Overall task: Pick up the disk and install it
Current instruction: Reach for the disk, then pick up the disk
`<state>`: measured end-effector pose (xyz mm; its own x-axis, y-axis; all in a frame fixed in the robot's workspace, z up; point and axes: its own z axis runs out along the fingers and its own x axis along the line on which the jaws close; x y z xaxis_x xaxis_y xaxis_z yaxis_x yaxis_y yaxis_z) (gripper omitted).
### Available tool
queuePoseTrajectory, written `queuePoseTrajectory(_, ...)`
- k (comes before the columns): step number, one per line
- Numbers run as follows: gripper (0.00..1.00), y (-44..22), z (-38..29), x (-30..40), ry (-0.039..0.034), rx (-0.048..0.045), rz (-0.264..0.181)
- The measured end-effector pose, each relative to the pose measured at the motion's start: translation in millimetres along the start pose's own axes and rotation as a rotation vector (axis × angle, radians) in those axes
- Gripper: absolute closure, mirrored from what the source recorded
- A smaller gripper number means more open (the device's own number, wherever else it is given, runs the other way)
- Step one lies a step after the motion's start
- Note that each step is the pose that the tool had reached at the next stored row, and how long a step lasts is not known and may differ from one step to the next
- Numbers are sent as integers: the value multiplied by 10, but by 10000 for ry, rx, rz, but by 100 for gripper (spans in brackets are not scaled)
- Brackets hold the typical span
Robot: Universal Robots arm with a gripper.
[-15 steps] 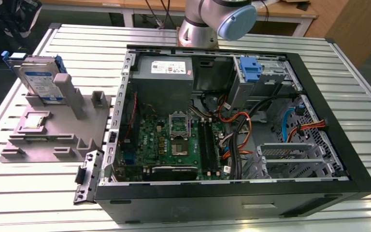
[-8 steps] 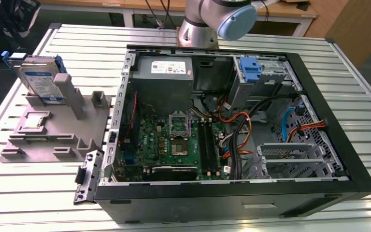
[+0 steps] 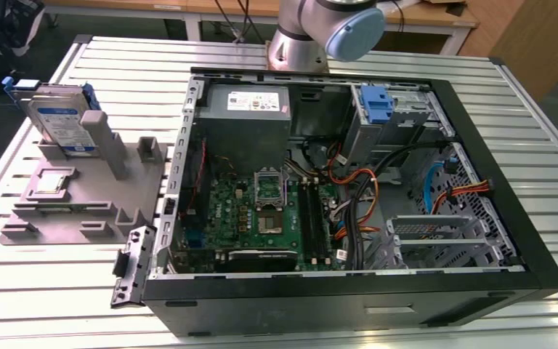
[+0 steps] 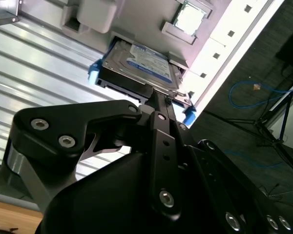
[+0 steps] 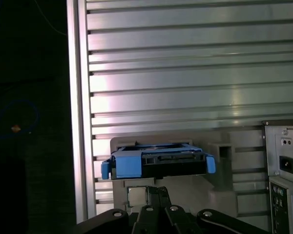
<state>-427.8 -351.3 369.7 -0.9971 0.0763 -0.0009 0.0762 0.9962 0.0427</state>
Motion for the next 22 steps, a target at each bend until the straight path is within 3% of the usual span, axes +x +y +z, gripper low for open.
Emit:
queuePoseTrajectory(7,90,1,16,143,1,0,0)
queuePoseTrajectory(22,90,1,17,152,1,0,-9)
